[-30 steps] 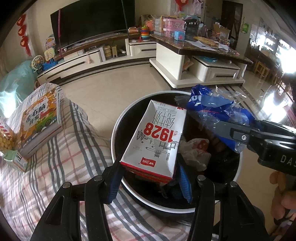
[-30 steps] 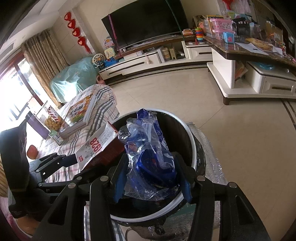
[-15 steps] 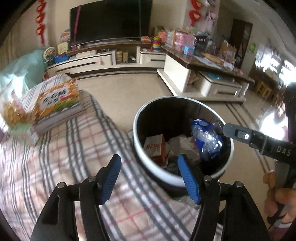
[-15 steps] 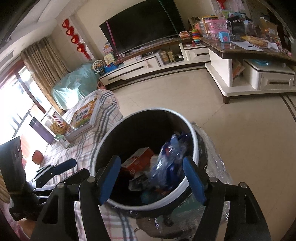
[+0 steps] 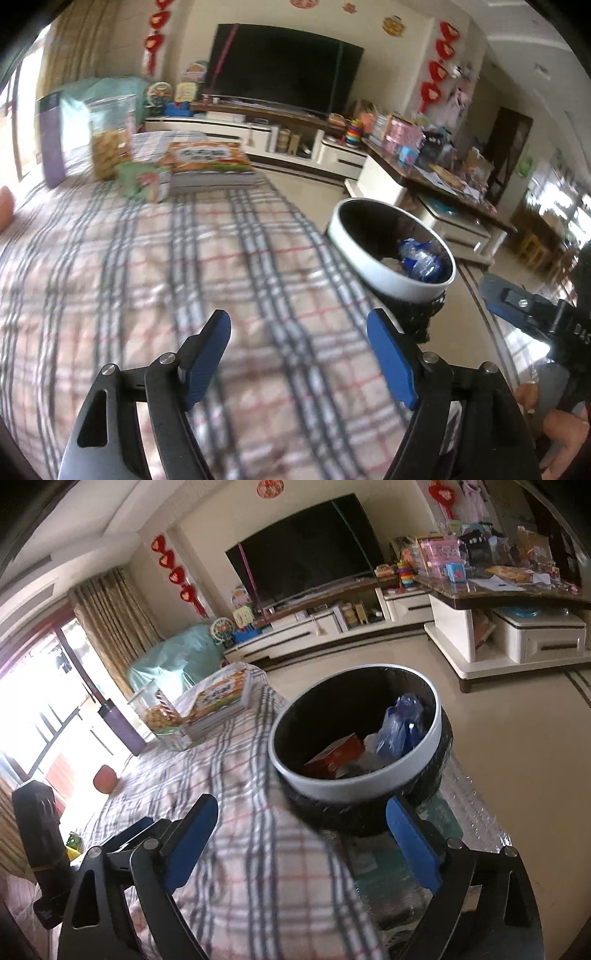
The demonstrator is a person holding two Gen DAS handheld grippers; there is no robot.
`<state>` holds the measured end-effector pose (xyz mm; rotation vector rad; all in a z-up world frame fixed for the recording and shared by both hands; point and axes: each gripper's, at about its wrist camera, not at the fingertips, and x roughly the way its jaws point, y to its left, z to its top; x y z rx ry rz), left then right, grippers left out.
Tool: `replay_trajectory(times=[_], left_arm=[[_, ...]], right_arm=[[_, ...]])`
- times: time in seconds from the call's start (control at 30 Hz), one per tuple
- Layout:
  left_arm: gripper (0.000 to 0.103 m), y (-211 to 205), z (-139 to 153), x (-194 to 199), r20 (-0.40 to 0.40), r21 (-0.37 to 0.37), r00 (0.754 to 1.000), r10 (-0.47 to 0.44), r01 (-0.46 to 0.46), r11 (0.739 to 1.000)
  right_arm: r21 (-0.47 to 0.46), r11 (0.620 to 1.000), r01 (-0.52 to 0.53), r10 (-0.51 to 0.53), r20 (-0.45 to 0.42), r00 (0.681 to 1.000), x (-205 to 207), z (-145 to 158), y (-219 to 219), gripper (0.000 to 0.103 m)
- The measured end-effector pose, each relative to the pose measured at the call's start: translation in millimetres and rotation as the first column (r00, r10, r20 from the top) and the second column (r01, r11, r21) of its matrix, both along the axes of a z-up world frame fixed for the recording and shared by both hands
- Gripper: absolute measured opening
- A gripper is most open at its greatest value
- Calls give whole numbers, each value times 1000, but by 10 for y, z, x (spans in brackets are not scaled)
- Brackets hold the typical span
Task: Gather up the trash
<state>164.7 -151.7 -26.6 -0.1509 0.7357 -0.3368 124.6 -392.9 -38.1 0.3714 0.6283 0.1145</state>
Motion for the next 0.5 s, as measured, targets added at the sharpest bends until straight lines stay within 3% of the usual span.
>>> replay_trajectory(times=[0.2,0.3,0.33,0.37,0.43,0.5], left_arm=[[77,202,167,-387,59,-31,998,23,-21,999],[87,246,368,-597,135,-19,990,48,-46,999],[96,262,444,-666,163,-12,984,69,-68,998],[102,298,532,-781,201,-10,974,100,-101,995],[102,350,660,-948,265,-10,952,151,-154,988],[102,374,705,-1081,313,0,932,181,-191,982]], right_arm=[[-44,999,15,-12,74,997,-279,136,156,94],[-79,997,26,-16,126,992,-384,311,205,94],[-93,995,31,-17,151,988,-433,392,227,94],[-111,993,42,-21,182,983,-487,485,258,95],[-159,984,84,-37,277,960,-656,694,324,103],[-207,968,141,-53,381,923,-841,819,407,103]])
